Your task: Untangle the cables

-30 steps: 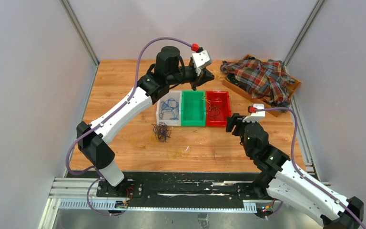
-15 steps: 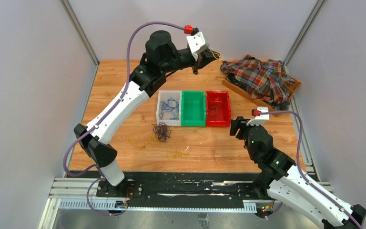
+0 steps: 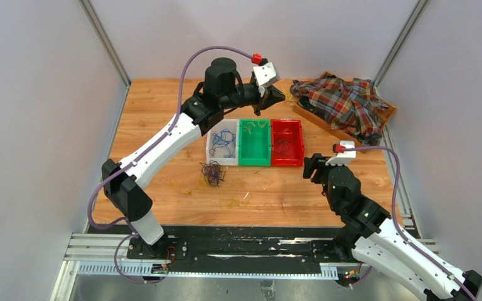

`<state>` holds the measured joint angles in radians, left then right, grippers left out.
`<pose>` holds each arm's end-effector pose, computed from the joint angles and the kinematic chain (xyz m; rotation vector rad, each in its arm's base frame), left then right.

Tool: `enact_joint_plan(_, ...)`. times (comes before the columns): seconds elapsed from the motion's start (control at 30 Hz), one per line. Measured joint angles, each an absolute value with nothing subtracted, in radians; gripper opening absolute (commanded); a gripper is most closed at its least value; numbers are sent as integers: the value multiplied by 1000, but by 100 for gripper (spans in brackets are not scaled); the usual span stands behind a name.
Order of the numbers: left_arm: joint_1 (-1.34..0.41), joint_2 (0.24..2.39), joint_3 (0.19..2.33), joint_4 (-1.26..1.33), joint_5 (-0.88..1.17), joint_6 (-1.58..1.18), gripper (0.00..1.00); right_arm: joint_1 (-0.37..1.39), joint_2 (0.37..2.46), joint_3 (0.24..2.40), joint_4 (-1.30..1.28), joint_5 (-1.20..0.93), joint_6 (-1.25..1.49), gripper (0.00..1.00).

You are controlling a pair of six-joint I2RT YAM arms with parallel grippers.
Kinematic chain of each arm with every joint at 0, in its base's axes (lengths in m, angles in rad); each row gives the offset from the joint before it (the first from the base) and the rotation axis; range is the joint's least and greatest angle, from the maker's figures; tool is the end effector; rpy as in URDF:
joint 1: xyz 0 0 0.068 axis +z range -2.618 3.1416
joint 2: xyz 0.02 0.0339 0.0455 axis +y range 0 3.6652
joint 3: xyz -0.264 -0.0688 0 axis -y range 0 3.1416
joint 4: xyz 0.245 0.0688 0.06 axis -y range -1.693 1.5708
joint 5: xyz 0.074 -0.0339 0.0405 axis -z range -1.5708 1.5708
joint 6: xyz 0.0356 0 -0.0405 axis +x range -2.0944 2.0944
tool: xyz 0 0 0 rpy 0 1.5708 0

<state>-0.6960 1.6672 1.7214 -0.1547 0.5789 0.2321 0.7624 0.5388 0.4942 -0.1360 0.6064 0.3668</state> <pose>0.2869 -0.2650 0.4390 1.1453 1.2873 -0.8281 0.1170 0.0837 0.2794 0.0992 1.7256 0.3043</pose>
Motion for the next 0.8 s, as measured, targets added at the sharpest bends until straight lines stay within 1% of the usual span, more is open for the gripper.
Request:
enact_joint_plan(0.07, -696, 1665, 1706, -150, 578, 232, 0, 762, 536, 494, -136, 606, 367, 61)
enact_joint_plan(0.27, -696, 1624, 1555, -165, 574, 239, 0, 762, 523, 494, -140, 603, 367, 61)
enact_joint_plan(0.47, -696, 1624, 1535, -189, 548, 253, 0, 762, 521, 494, -141, 603, 367, 60)
enact_joint_plan(0.67, -694, 1638, 1536, -258, 411, 303, 0, 762, 520, 494, -141, 603, 367, 61)
enact_joint_plan(0.8, -686, 1728, 1598, -343, 309, 303, 1, 762, 530, 494, -140, 603, 367, 61)
